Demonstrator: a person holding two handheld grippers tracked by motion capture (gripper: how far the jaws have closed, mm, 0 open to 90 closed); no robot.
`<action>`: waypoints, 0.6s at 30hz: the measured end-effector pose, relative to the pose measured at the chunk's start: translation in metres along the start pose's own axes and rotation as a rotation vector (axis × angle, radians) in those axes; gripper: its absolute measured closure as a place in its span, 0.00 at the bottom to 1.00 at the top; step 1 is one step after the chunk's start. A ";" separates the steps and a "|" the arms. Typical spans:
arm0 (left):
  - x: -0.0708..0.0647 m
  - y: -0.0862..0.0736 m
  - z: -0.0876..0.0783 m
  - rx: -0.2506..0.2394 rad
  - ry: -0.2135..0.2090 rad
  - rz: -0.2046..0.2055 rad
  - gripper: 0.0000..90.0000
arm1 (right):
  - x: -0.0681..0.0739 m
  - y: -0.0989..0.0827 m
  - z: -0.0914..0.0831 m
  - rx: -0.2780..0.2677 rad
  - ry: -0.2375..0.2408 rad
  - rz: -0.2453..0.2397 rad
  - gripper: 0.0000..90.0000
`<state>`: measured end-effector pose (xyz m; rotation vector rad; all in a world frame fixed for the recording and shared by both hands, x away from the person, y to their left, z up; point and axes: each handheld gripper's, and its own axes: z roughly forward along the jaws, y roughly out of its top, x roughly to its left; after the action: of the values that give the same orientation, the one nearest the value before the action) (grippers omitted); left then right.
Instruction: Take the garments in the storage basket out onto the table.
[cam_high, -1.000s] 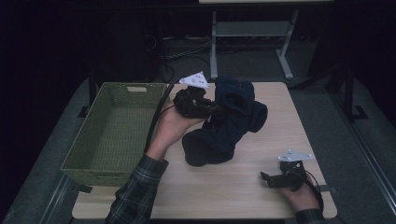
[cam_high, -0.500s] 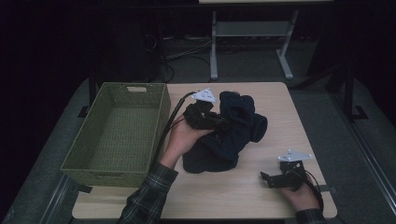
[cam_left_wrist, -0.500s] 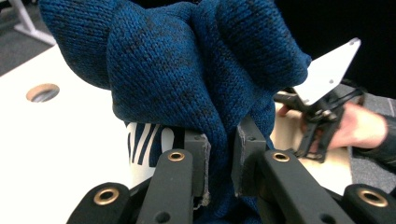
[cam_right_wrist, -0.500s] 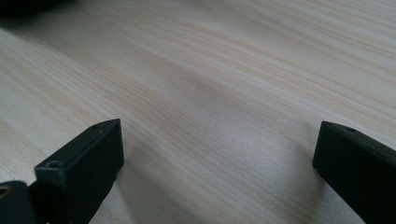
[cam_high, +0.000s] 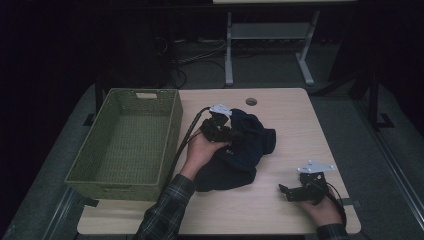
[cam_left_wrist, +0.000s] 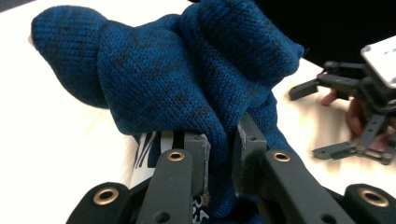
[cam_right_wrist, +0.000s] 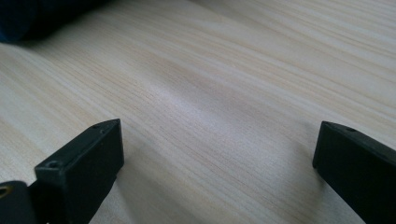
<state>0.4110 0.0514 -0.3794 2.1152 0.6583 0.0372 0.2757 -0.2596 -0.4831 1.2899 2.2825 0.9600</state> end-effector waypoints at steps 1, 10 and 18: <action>0.000 0.000 0.000 0.000 0.000 0.000 0.86 | 0.000 0.000 0.000 0.001 0.001 0.003 0.02; 0.013 -0.012 0.012 0.014 0.046 -0.025 0.76 | 0.000 0.000 0.000 0.001 0.002 0.001 0.02; 0.006 -0.010 -0.005 -0.006 0.111 -0.013 0.42 | 0.000 0.000 0.000 0.002 0.000 -0.002 0.02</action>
<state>0.4105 0.0626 -0.3858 2.1145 0.7361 0.1500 0.2757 -0.2597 -0.4831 1.2878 2.2852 0.9577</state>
